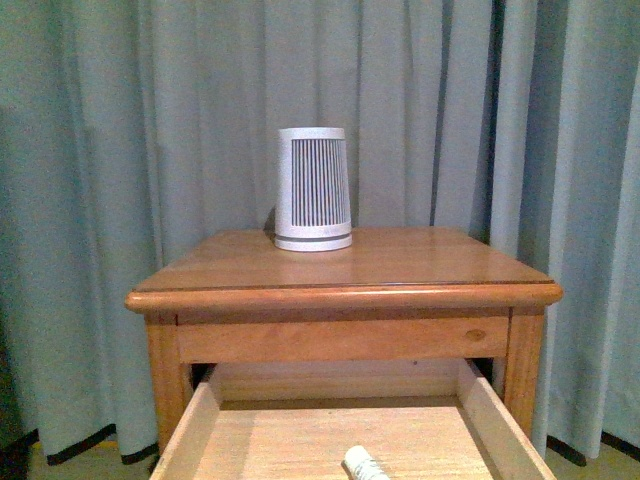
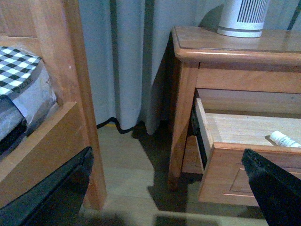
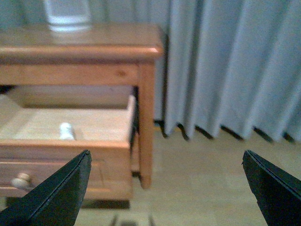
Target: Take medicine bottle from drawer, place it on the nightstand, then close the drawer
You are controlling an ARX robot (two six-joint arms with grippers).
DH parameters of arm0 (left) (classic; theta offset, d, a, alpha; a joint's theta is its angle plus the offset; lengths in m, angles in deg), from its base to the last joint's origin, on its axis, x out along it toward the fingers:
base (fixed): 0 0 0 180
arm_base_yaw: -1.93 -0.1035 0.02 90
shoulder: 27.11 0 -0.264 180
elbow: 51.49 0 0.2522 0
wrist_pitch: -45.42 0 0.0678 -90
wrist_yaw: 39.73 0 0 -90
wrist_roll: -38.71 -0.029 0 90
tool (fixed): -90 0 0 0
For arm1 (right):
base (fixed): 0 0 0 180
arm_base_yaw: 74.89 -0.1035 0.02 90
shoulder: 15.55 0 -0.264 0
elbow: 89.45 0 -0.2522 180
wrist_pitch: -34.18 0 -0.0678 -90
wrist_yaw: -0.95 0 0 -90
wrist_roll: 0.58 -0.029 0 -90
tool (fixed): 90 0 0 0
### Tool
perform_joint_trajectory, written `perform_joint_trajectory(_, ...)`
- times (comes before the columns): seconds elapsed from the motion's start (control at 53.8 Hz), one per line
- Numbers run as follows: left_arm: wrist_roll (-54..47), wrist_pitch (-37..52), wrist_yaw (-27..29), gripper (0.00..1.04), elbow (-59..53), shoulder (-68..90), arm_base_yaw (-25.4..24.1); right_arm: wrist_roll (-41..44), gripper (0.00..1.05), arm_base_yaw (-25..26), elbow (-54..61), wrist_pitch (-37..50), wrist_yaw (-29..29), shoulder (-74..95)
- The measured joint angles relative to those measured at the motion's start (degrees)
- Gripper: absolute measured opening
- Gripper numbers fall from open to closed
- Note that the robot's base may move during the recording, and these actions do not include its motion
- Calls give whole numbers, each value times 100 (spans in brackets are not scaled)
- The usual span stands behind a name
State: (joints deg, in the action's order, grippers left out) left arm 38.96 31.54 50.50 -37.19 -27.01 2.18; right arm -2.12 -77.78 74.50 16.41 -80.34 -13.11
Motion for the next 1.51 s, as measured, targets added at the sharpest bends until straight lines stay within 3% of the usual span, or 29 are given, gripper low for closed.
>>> perform_joint_trajectory(0.074, 0, 0, -4, 98, 0, 0, 0, -177, 98, -251, -190, 302, 651, 739)
perform_joint_trajectory(0.242, 0, 0, -7, 98, 0, 0, 0, -479, 98, -894, -1753, 1864, 868, 3866)
perform_joint_trajectory(0.372, 0, 0, -7, 98, 2, 0, 0, -610, 98, -1429, -3519, 1300, 645, 6605)
perform_joint_trajectory(0.595, 0, 2, -7, 98, 0, 0, 0, -660, 98, -1628, -5418, 769, 212, 9119)
perform_joint_trajectory(1.004, 0, 0, -7, 98, 0, 0, 0, -570, 98, -1930, -6883, 719, 223, 11278)
perform_joint_trajectory(1.506, 0, 0, -7, 98, 0, 0, 0, -485, 98, -1888, -7818, 807, 304, 12668)
